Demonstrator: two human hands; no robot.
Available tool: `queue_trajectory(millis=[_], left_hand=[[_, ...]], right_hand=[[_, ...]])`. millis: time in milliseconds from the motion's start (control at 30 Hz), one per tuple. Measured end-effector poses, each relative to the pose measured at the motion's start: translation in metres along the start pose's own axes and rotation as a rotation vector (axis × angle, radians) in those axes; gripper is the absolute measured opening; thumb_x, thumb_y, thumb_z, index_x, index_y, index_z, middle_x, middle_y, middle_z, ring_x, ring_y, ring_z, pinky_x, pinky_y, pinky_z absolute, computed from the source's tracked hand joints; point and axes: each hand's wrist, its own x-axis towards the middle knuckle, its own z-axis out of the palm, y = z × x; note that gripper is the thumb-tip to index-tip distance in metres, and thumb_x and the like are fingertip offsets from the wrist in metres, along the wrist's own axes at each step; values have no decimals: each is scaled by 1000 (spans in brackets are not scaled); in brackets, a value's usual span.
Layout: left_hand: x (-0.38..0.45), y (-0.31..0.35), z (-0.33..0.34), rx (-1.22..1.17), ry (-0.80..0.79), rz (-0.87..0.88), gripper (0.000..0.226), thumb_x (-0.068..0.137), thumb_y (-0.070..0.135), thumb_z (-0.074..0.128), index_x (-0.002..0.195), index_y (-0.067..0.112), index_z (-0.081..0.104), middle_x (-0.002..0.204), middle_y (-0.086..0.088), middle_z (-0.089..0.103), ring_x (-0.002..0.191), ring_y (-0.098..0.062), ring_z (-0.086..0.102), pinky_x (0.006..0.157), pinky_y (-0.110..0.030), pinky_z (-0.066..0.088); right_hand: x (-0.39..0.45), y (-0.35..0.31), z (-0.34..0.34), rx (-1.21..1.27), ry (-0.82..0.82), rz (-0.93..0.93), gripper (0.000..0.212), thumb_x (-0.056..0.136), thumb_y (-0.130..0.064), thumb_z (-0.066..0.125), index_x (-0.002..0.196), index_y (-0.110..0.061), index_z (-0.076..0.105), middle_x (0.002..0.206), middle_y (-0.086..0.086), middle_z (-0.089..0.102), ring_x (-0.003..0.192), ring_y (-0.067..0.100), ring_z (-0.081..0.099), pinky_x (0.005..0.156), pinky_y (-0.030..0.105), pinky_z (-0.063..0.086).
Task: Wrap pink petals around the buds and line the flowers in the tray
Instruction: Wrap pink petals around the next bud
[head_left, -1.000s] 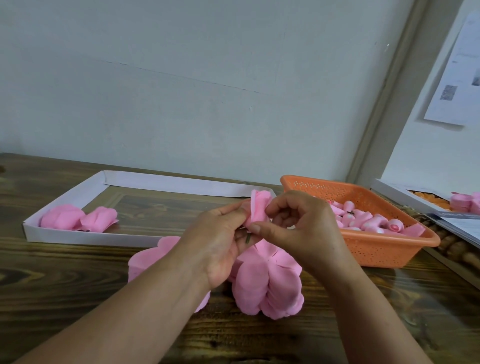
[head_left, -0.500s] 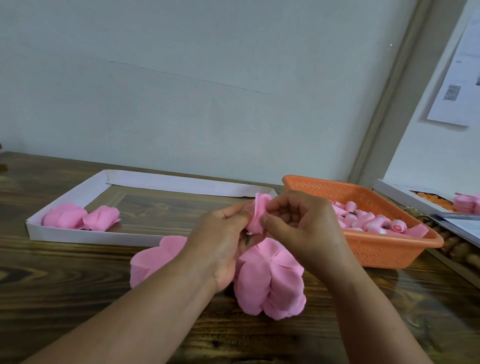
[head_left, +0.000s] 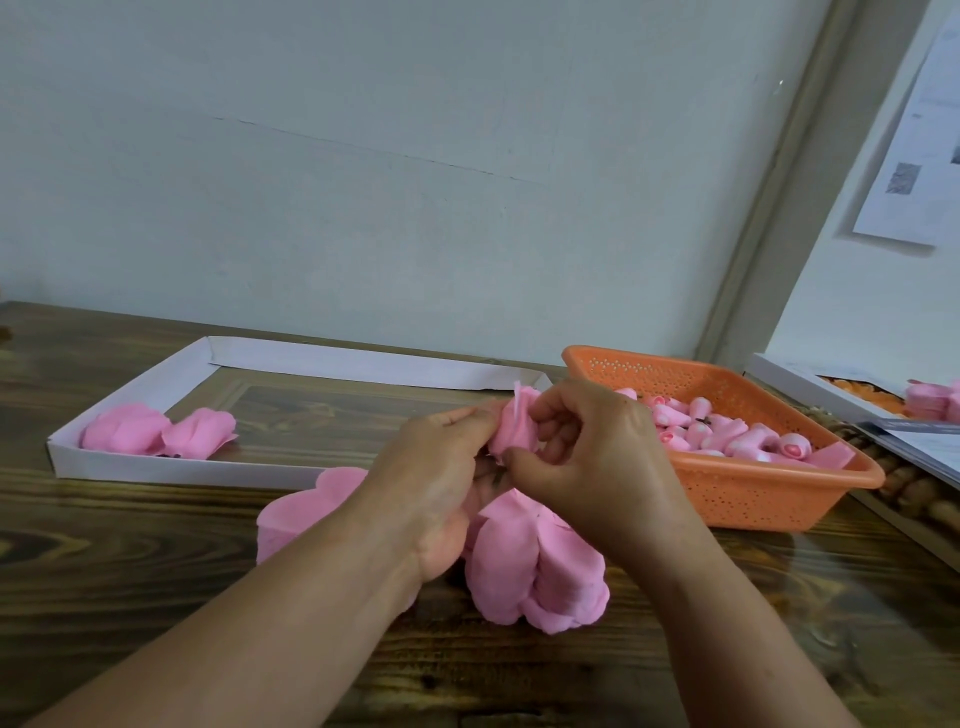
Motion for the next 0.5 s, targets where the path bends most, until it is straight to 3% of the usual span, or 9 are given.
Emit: queue_trajectory(millis=[67,233,367,500], left_hand=[[0,1,-1,-3,-16,-4,26,97,8,47,101,0,71,94,-17,74,77,-19,71,72,-27,59],[-1,5,-3,-4,-41,-35,27,92,1,46,99,-1,72,98,-18,73,88,-22,72,73,-26,60],[-1,3,-3,66,-51,-13,35,88,-7,41,106,-1,70,107,-19,71,105,-29,67,85,-31,55],[-2,0,-2,96,-86,17,37,88,-13,40,106,-1,71,104,-21,71,90,-24,67,84,-32,55]], right_hand=[[0,1,0,18,2,8,17,64,-8,74,69,-16,59,55,-10,54,56,9,53,54,25,45],[2,4,0,96,-5,39,31,66,-3,70,65,-30,54,53,-15,53,52,-3,53,49,9,39],[3,7,-1,134,4,66,23,71,-2,67,62,-22,58,50,-8,55,48,2,49,46,10,36],[4,9,1,157,35,104,17,71,-8,68,59,-14,59,44,-9,52,44,4,45,44,13,33]])
